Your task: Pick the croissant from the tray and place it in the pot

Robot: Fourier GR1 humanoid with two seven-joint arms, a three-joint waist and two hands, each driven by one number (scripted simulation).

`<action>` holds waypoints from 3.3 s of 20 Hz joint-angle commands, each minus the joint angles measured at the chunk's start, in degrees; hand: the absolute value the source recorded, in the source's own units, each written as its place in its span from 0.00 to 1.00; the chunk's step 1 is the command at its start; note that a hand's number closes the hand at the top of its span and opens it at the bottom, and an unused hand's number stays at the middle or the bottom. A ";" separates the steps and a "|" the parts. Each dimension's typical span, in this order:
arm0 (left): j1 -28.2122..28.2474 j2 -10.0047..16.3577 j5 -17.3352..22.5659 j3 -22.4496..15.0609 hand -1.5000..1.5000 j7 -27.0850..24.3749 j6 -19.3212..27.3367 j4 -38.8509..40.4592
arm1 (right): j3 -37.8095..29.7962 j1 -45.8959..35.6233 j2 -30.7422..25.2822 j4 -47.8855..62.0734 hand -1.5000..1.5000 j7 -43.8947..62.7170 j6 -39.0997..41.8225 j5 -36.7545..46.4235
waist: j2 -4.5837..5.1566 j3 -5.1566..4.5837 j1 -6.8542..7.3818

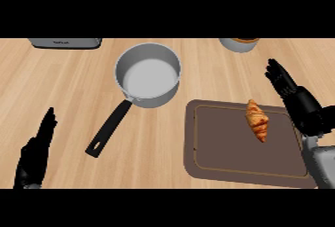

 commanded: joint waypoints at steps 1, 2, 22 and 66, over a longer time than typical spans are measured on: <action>-2.36 -1.00 1.70 0.00 0.50 0.25 -3.55 0.12 | 3.67 -0.83 -0.02 -0.61 1.00 3.05 -2.39 6.44 | 0.88 1.92 0.10; -4.09 -2.45 1.57 -2.63 0.50 2.72 -4.46 0.09 | 3.29 -0.50 -2.53 3.23 1.00 2.32 -0.69 7.69 | 1.07 1.94 -0.11; -13.50 -9.68 7.82 -5.98 0.50 4.55 -20.08 10.61 | 14.05 5.23 -0.40 -14.75 0.00 18.88 -19.40 47.67 | 0.84 1.75 -0.99; -9.13 -18.24 -3.04 0.88 0.50 6.09 -26.47 8.70 | -8.77 1.66 6.49 15.76 0.00 3.65 2.64 30.49 | 0.91 1.99 0.27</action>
